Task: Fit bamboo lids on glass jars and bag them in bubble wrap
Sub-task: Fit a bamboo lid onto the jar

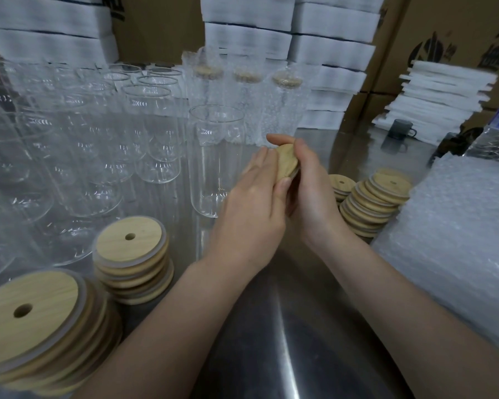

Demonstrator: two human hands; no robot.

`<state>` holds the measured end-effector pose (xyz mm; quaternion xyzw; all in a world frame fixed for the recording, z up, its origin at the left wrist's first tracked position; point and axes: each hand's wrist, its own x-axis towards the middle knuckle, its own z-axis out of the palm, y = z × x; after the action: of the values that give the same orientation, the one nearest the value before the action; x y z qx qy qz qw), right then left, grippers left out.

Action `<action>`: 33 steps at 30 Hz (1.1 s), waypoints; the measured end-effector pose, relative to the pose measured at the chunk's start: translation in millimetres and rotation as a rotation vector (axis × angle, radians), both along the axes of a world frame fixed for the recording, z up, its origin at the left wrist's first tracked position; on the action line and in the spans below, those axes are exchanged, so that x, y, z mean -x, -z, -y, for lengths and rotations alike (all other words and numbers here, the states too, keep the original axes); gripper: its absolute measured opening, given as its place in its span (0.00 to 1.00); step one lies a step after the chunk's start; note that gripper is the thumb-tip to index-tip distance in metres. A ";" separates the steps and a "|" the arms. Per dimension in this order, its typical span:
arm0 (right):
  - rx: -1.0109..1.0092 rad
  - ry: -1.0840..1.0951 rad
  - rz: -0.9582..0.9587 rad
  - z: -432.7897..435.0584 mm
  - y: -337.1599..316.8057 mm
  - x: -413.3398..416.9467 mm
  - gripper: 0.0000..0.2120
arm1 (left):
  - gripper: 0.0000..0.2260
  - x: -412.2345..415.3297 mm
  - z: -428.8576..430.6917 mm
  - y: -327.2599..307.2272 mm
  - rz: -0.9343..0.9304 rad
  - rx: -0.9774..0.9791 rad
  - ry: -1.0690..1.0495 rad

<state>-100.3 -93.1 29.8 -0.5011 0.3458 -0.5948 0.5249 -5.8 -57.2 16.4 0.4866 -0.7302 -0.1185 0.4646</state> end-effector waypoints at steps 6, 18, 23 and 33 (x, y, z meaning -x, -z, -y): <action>0.048 -0.024 -0.089 -2.6 -1.2 -1.0 0.18 | 0.20 -1.0 -4.1 -0.4 -0.237 0.116 0.037; 0.002 -0.137 -0.050 -6.1 -6.5 4.8 0.15 | 0.07 -8.3 1.1 -13.1 -1.080 -0.020 0.069; 0.004 -0.117 -0.021 -4.7 -5.8 6.4 0.18 | 0.08 -3.5 -0.3 -12.5 -1.022 -0.053 0.099; 0.021 -0.146 -0.028 -4.6 -7.0 6.8 0.20 | 0.14 -5.6 -0.3 -14.2 -1.026 -0.126 0.143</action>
<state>-107.1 -88.5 36.8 -0.5388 0.3094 -0.5516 0.5565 -0.2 -56.9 30.6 0.3417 -0.4315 -0.4169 0.7234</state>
